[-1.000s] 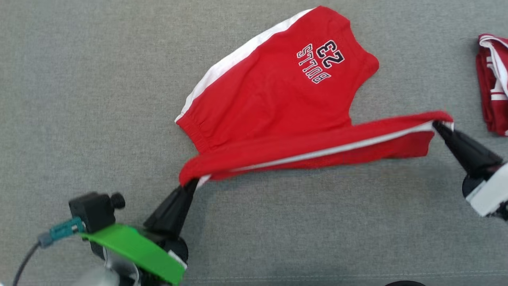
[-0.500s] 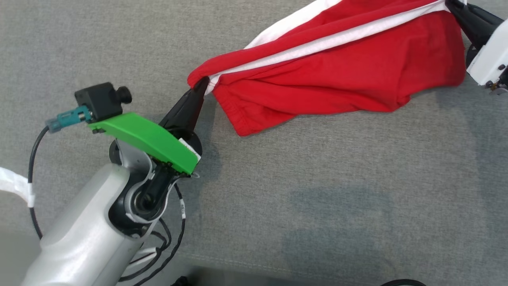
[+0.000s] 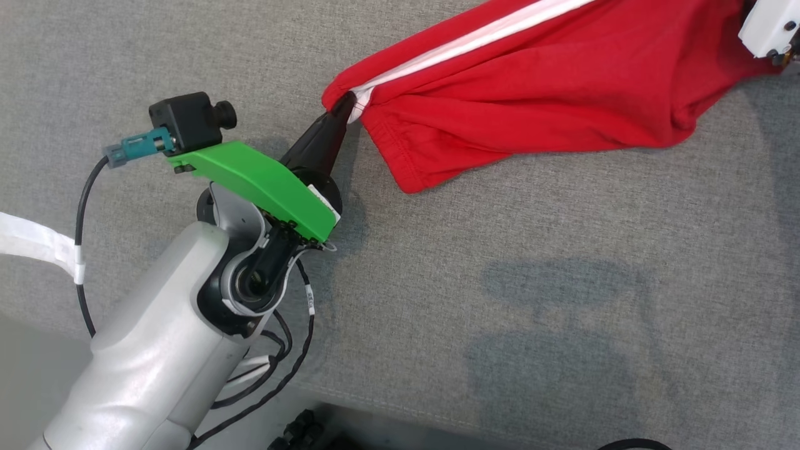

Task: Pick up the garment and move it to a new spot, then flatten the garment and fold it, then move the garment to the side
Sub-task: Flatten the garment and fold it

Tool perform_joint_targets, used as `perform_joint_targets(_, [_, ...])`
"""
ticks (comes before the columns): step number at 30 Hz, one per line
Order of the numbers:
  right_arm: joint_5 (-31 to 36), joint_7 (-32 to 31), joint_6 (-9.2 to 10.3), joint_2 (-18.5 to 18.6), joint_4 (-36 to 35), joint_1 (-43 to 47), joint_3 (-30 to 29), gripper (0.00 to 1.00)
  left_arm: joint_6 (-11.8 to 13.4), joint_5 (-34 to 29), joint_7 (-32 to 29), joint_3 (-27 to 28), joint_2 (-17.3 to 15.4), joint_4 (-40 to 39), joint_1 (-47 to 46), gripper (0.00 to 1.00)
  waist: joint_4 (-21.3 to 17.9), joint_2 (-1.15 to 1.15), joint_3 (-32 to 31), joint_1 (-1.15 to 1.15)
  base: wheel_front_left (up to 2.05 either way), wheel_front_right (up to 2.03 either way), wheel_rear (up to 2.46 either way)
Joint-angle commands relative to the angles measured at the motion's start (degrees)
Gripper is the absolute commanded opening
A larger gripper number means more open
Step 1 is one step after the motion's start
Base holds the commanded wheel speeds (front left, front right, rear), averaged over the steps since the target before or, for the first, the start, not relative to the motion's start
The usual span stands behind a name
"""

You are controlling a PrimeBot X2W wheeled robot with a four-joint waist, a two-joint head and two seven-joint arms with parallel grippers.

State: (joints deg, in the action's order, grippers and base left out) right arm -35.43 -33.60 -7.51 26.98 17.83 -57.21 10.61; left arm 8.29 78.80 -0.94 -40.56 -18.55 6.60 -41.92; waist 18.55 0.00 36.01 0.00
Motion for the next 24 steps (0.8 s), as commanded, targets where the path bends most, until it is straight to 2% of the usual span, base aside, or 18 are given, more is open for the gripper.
perform_joint_targets(1, [0.3,0.6,0.06,0.4,1.1,-1.6,0.4,0.0,-0.3,-0.2,-0.1,0.0,0.3,0.2,-0.8,0.0,0.0,0.0,-0.2,0.0,0.0,0.0,0.0])
perform_joint_targets(4, [0.7,1.5,0.06,0.4,2.6,-2.9,1.5,0.0,-0.6,-0.3,-0.2,-0.3,0.5,-0.1,-1.0,0.0,-0.1,0.0,-0.6,0.0,0.0,0.0,0.0])
perform_joint_targets(5, [0.6,1.7,0.06,0.3,3.0,-3.1,1.9,0.27,-0.6,-0.3,-0.3,-0.3,0.5,-0.1,-1.0,0.0,-0.2,0.0,-0.7,0.0,0.0,0.0,0.0])
perform_joint_targets(6, [0.5,2.0,0.06,0.4,3.3,-3.3,2.5,0.73,-0.5,-0.3,-0.4,-0.4,0.4,-0.2,-1.0,0.04,-0.3,0.0,-0.9,0.0,0.0,0.0,0.0])
perform_joint_targets(7, [0.2,2.2,0.06,0.5,3.6,-3.5,3.1,1.0,-0.5,-0.4,-0.5,-0.5,0.2,-0.3,-0.9,0.2,-0.5,0.0,-1.1,0.0,0.0,0.0,0.0])
perform_joint_targets(8, [0.0,2.4,0.06,0.6,3.9,-3.6,3.7,1.0,-0.5,-0.3,-0.5,-0.5,0.1,-0.4,-0.7,0.38,-0.8,0.0,-1.3,0.0,0.0,0.0,0.0])
perform_joint_targets(10, [-0.7,2.7,0.05,0.7,4.3,-3.4,4.6,1.0,-0.3,-0.3,-0.7,-0.4,-0.5,-0.7,0.0,1.0,-1.4,0.0,-2.1,0.0,0.0,0.0,0.0])
perform_joint_targets(15, [-2.6,3.1,0.05,1.3,3.2,-1.9,6.4,1.0,1.0,-3.0,0.3,-1.0,-4.5,-2.8,3.0,1.0,-3.8,0.0,-5.2,0.0,0.0,0.0,0.0])
perform_joint_targets(16, [-2.6,3.1,0.05,1.3,3.2,-1.9,6.4,1.0,1.0,-3.0,0.3,-1.0,-4.5,-2.8,3.0,1.0,-3.8,0.0,-5.2,0.0,0.0,0.0,0.0])
perform_joint_targets(19, [-3.8,2.6,0.05,2.4,1.3,-0.3,6.9,1.0,2.2,-7.8,3.3,-2.1,-8.6,-6.2,5.7,1.0,-5.3,0.0,-7.8,0.0,0.0,0.0,0.0])
perform_joint_targets(23, [-5.1,-0.2,0.05,5.4,-2.0,3.4,7.7,1.0,5.9,-13.9,9.5,-2.4,-13.0,-10.6,11.5,1.0,-6.6,0.0,-10.9,0.0,0.0,0.0,0.0])
perform_joint_targets(24, [-5.1,-0.4,0.05,6.0,-2.5,4.3,7.2,1.0,7.0,-14.6,11.1,-2.4,-13.3,-11.6,13.1,1.0,-6.7,0.0,-11.5,0.0,0.0,0.0,0.0])
